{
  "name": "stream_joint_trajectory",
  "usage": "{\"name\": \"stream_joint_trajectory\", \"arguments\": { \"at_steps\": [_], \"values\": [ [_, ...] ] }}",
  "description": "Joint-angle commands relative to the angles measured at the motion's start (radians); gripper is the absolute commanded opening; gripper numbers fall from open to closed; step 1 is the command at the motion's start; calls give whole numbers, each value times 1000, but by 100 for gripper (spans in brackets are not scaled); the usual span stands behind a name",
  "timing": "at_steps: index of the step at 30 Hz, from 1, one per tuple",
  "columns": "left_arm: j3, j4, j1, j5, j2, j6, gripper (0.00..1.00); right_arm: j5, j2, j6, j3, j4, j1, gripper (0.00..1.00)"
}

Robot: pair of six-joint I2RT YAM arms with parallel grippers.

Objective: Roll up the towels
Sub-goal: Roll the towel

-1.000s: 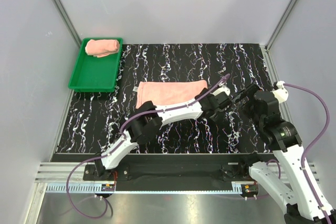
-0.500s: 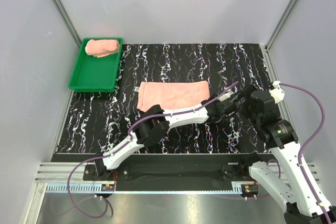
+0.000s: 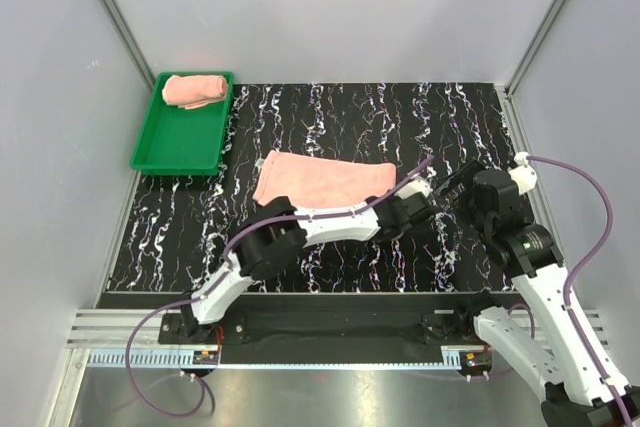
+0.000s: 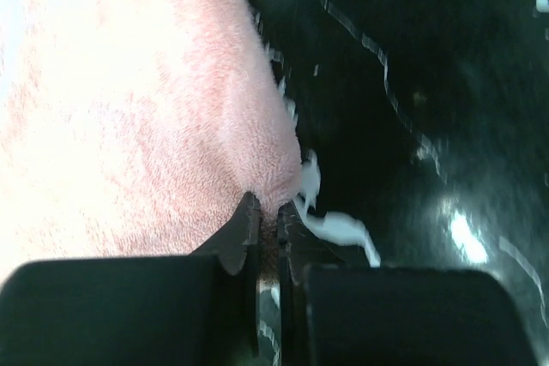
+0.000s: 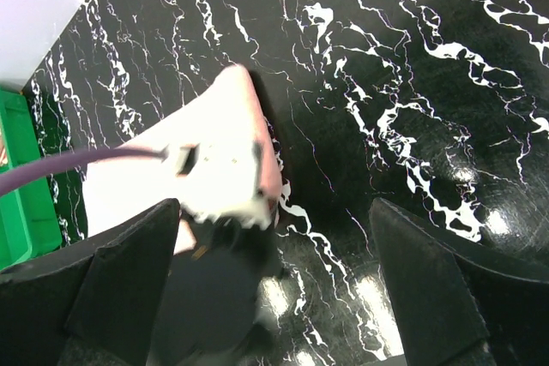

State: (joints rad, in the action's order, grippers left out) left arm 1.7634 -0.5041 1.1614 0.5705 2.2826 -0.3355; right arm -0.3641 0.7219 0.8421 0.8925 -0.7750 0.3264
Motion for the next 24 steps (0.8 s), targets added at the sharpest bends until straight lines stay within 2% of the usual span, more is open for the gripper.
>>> {"name": "stream_joint_trajectory", "arguments": {
  "at_steps": [1, 5, 8, 11, 13, 16, 17, 20, 21, 24],
  "values": [
    [-105, 48, 3, -127, -164, -111, 0, 13, 17, -24, 31, 45, -3, 100],
    [-292, 186, 1, -277, -320, -169, 0, 65, 33, -28, 25, 63, -3, 100],
    [-451, 278, 3, -319, -422, -220, 0, 117, 28, -21, -16, 91, -1, 100],
    [-675, 402, 1, -369, -520, -279, 0, 186, 49, -9, -87, 143, -1, 100],
    [-755, 501, 1, -394, -583, -310, 0, 239, 79, -3, -125, 178, -1, 98],
    [-837, 578, 0, -412, -620, -352, 0, 347, 155, -8, -165, 264, -1, 87],
    [-857, 579, 3, -412, -624, -359, 0, 376, 198, -11, -171, 288, 2, 73],
    [-898, 602, 3, -414, -626, -375, 0, 494, 279, -15, -173, 376, 8, 51],
    [-910, 611, 4, -416, -627, -381, 0, 537, 298, -15, -172, 416, 16, 38],
    [-940, 630, 6, -417, -626, -392, 0, 563, 390, -17, -142, 440, 66, 23]
  ]
}}
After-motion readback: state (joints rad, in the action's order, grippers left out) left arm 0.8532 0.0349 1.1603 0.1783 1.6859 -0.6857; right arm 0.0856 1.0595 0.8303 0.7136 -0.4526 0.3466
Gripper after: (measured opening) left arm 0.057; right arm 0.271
